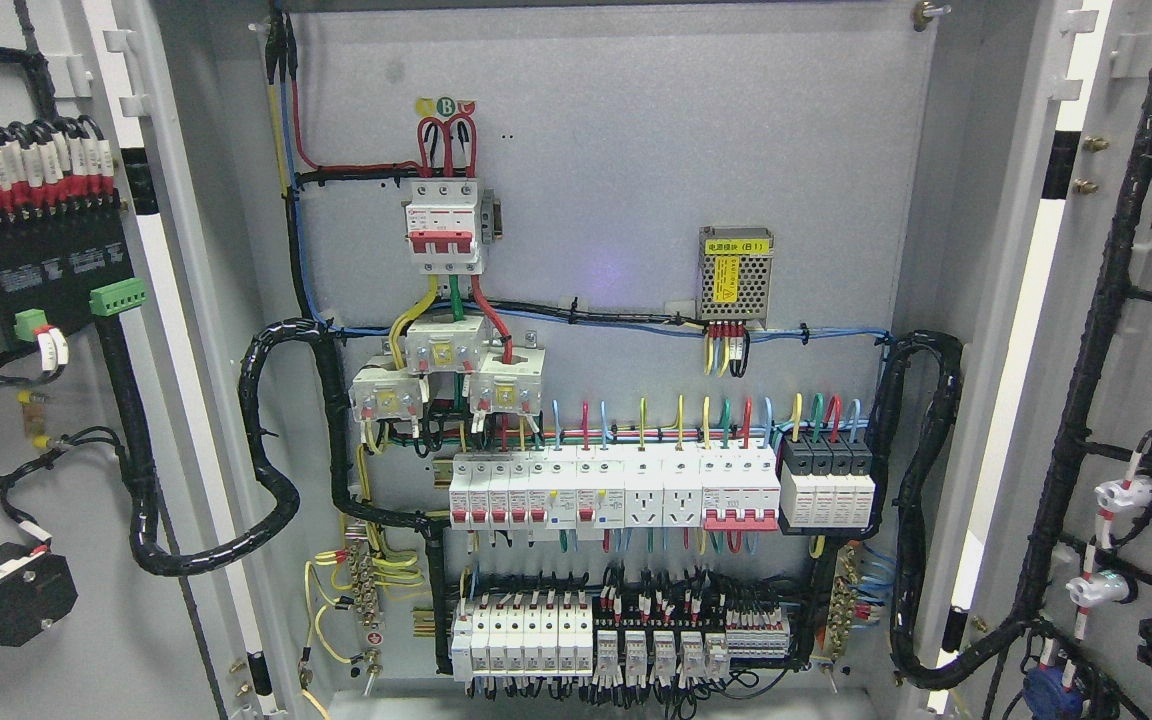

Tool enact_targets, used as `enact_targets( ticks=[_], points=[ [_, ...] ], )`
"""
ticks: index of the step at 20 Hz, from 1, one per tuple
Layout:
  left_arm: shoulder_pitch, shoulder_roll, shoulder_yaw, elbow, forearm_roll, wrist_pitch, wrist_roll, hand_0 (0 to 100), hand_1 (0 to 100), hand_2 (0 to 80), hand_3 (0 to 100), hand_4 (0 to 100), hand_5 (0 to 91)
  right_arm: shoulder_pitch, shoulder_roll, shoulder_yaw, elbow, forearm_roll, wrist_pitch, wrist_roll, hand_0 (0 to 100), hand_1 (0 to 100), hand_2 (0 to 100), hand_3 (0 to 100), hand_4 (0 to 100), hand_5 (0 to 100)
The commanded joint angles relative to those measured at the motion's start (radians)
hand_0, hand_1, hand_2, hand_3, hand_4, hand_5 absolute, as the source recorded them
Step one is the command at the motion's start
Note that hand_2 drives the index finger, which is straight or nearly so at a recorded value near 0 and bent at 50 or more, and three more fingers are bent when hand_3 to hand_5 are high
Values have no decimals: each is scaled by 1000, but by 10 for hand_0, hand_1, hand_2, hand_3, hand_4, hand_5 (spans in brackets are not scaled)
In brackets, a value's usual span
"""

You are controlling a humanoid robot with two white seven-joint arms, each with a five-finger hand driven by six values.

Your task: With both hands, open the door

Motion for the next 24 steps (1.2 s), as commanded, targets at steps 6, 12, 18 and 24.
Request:
enact_targets(
  ticks=[6,12,18,24],
  points=[
    [-93,106,47,198,63,-82,-1,0,0,0,0,33,0,1,-27,-4,2,-41,0,40,0,0,0,0,0,0],
    [-120,142,52,236,89,-19,1,0,0,0,0,33,0,-13,-32,-2,8,-58,3,66,0,0,0,0,0,0],
    [-163,154,44,305,90,56,-1,0,0,0,0,32,0,-34,-32,-1,35,-73,4,84,0,0,0,0,0,0],
    [-222,178,38,360,90,168,-1,0,0,0,0,32,0,-54,-32,-2,68,-76,4,84,0,0,0,0,0,0]
  ],
)
